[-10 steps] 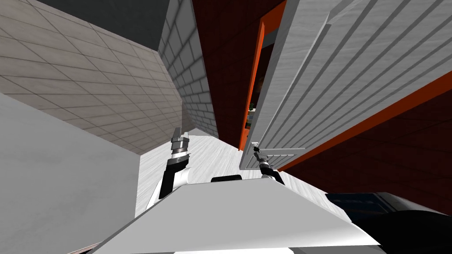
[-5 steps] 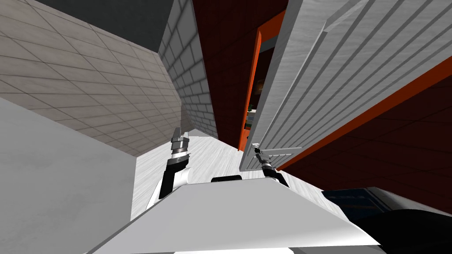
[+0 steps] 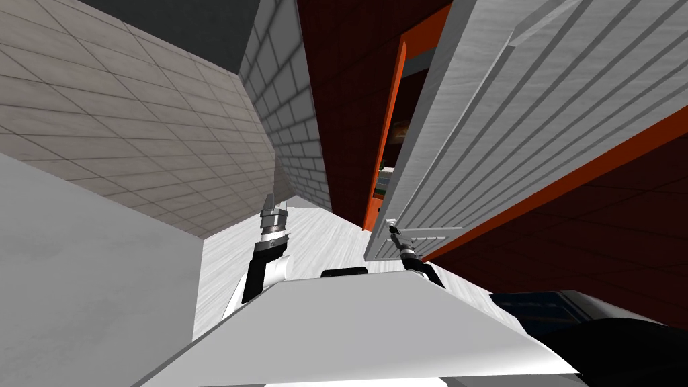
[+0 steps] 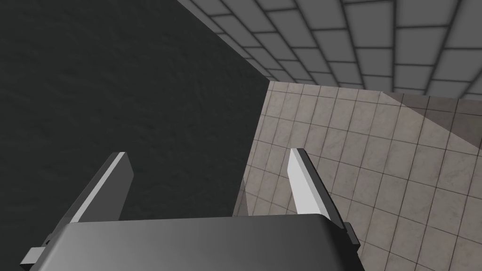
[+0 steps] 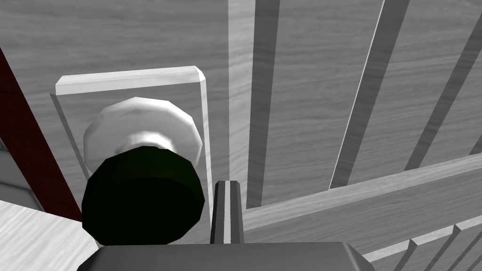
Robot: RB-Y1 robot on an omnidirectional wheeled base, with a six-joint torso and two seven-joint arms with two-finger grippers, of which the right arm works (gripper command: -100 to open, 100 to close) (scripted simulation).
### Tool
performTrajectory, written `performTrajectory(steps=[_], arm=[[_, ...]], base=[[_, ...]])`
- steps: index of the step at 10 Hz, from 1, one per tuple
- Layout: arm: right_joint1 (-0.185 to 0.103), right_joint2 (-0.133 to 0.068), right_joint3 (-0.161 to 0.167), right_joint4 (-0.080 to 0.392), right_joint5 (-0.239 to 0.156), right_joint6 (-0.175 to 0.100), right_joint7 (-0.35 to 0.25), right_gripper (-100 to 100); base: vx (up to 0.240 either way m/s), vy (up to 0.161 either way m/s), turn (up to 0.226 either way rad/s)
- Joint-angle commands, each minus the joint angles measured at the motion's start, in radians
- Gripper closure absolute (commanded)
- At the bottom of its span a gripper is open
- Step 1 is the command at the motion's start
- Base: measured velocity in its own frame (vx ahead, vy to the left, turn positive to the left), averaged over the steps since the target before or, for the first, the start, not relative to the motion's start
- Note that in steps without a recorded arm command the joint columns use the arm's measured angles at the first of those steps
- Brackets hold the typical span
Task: Pull the door open
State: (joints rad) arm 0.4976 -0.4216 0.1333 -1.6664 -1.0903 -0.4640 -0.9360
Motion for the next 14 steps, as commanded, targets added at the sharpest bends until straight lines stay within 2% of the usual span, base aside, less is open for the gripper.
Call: performTrajectory(steps=[1, 5, 6, 14], arm=[[-0.002, 0.001, 0.003, -0.004, 0.001, 0.0, 0.001, 100], [-0.002, 0.001, 0.003, -0.004, 0.001, 0.0, 0.001, 100], [-0.012, -0.003, 0.014, 0.009, 0.012, -0.008, -0.008, -100], [-0.068, -0.013, 0.078, 0.034, 0.065, -0.042, -0.042, -100]], base=[[-0.01, 0.0, 0.008], [-0.004, 0.0, -0.003], [-0.138, -0.039, 0.128], [-0.196, -0.065, 0.123]])
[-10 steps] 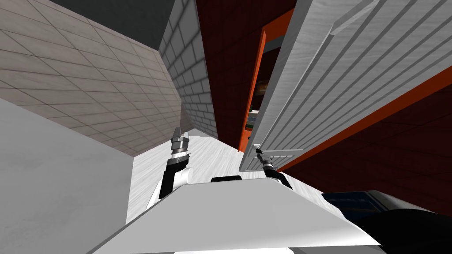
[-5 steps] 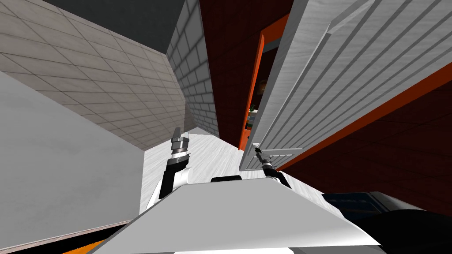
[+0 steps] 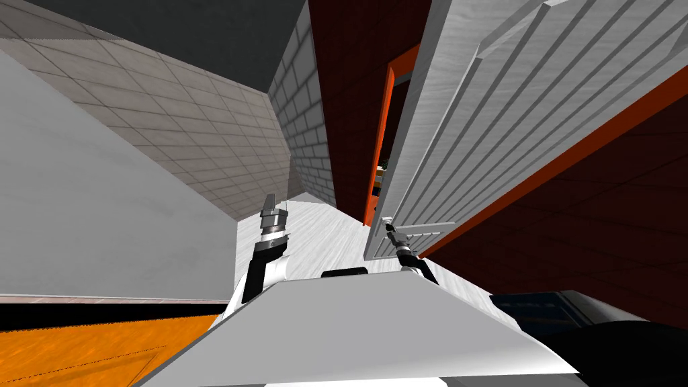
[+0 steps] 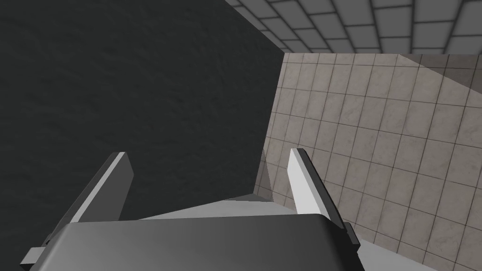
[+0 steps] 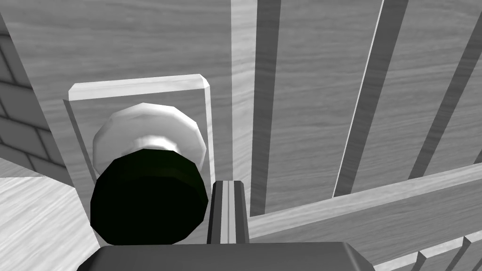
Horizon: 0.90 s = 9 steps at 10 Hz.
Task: Pull the door open
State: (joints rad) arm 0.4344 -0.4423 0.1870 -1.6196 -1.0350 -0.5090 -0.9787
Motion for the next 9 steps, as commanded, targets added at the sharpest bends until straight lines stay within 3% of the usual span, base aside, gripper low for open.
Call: performTrajectory(steps=[1, 9], arm=[[-0.009, 0.007, 0.029, -0.011, 0.013, 0.001, -0.002, -100], [-0.029, 0.004, 0.052, -0.002, 0.033, -0.012, -0.014, -100]], base=[[-0.105, -0.048, 0.075], [-0.078, -0.028, 0.039]])
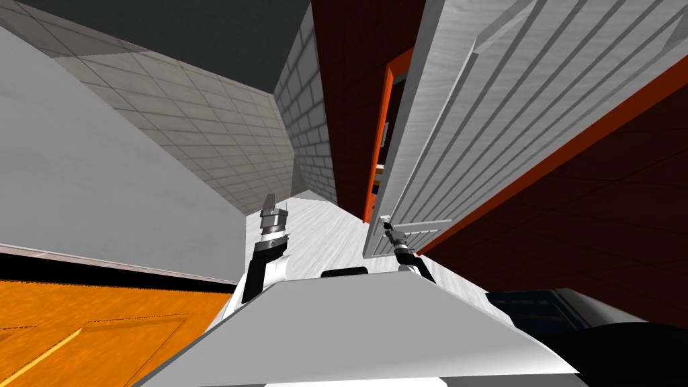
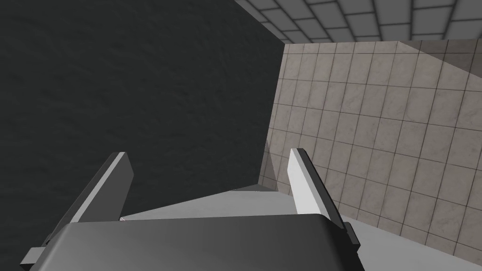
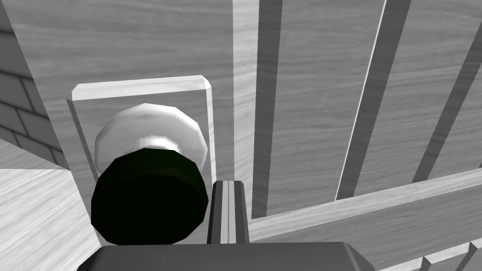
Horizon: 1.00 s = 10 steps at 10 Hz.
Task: Pull the door open
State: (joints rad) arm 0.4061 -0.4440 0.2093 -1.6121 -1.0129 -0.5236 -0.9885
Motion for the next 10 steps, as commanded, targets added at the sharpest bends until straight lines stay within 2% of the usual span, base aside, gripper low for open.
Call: performTrajectory(steps=[1, 3, 4, 5, 6, 7, 8, 10], arm=[[-0.001, 0.005, 0.03, -0.009, 0.011, 0.003, -0.004, -100], [-0.001, 0.005, 0.03, -0.009, 0.011, 0.003, -0.004, -100], [0.007, -0.008, 0.005, 0.003, 0.004, -0.007, -0.008, -100], [0.031, -0.028, -0.008, -0.018, -0.027, 0.011, -0.019, -100], [0.038, -0.034, -0.011, -0.027, -0.036, 0.018, -0.022, -100], [0.038, -0.032, -0.018, -0.007, -0.032, 0.01, -0.019, -100], [0.038, -0.032, -0.018, -0.007, -0.032, 0.01, -0.019, 100], [0.038, -0.032, -0.018, -0.007, -0.032, 0.01, -0.019, 100]], base=[[-0.028, 0.004, -0.005], [0.009, 0.008, -0.003], [0.012, -0.027, -0.041], [0.068, 0.034, -0.097], [0.11, 0.084, -0.089], [0.05, 0.015, -0.061], [-0.005, -0.022, 0.03], [-0.013, -0.014, 0.007]])
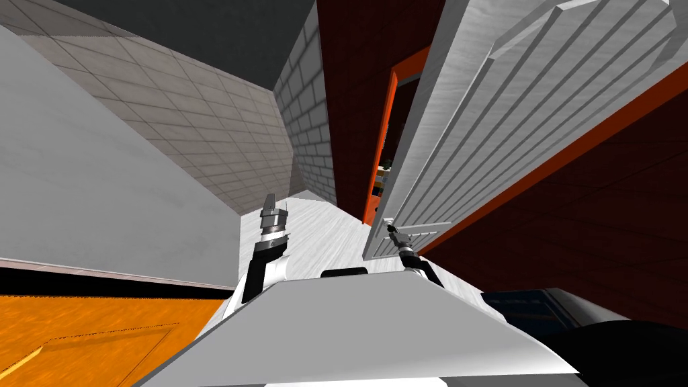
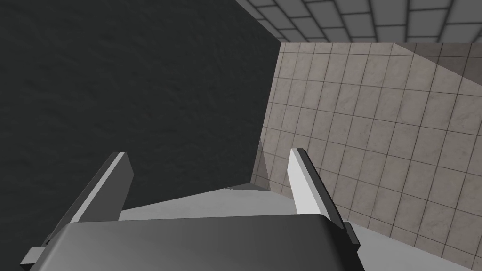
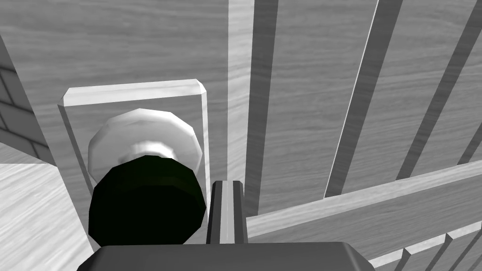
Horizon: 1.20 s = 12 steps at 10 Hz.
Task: Pull the door open
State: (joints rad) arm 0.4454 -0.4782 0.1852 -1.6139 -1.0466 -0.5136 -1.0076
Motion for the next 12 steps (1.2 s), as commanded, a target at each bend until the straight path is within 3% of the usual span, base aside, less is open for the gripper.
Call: performTrajectory(steps=[1, 3, 4, 8, 12], arm=[[-0.002, 0.002, 0.006, -0.006, 0.002, 0.0, 0.0, 100], [-0.002, 0.002, 0.006, -0.006, 0.002, 0.0, 0.0, 100], [-0.007, -0.009, 0.021, -0.001, 0.011, -0.007, -0.012, -100], [-0.02, -0.027, 0.059, -0.002, 0.032, -0.02, -0.035, -100], [-0.028, -0.037, 0.081, -0.003, 0.044, -0.028, -0.048, -100]], base=[[0.0, 0.0, 0.0], [0.0, 0.0, 0.0], [-0.173, -0.03, 0.167], [-0.224, -0.083, 0.151], [-0.122, -0.053, 0.068]])
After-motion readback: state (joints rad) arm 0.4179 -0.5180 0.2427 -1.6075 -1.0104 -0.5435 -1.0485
